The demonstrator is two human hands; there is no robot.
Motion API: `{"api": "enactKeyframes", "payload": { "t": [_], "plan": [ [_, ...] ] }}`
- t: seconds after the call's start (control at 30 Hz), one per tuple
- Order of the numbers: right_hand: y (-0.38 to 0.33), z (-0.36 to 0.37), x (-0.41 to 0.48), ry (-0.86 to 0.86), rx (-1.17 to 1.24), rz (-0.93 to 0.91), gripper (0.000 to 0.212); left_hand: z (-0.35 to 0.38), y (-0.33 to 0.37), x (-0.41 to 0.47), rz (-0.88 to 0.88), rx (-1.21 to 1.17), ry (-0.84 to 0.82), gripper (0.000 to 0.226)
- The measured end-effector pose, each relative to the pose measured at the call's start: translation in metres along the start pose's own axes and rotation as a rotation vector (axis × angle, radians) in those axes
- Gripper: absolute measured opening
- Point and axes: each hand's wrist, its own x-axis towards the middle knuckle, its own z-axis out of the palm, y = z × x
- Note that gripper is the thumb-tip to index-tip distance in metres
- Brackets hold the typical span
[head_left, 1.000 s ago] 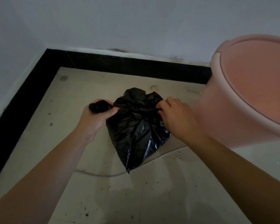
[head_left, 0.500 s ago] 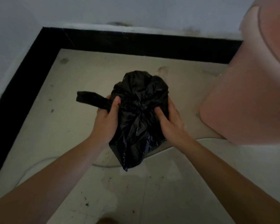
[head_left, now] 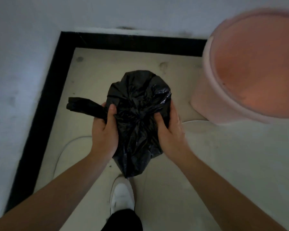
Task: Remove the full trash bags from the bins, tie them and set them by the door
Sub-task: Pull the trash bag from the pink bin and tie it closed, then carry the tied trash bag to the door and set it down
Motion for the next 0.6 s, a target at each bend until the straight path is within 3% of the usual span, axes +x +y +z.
{"api": "enactKeyframes", "payload": {
  "t": [0.17,0.27,0.47,0.6],
  "plan": [
    [-0.168,-0.040,-0.063,-0.044,0.028,-0.175,0.060,-0.064,0.165,-0.031,-0.010,-0.009,0.019,0.029],
    [-0.321,-0.081,-0.086,-0.031,0.004,-0.295,0.061,-0.102,0.315,-0.029,0.063,-0.038,0.033,0.039],
    [-0.653,-0.174,-0.167,0.042,-0.057,-0.581,0.063,-0.200,0.658,-0.051,0.361,-0.067,0.055,0.025],
    [-0.787,-0.216,-0.245,0.020,-0.022,-0.668,0.078,-0.258,0.803,-0.117,0.418,-0.125,0.119,0.028]
  ]
}}
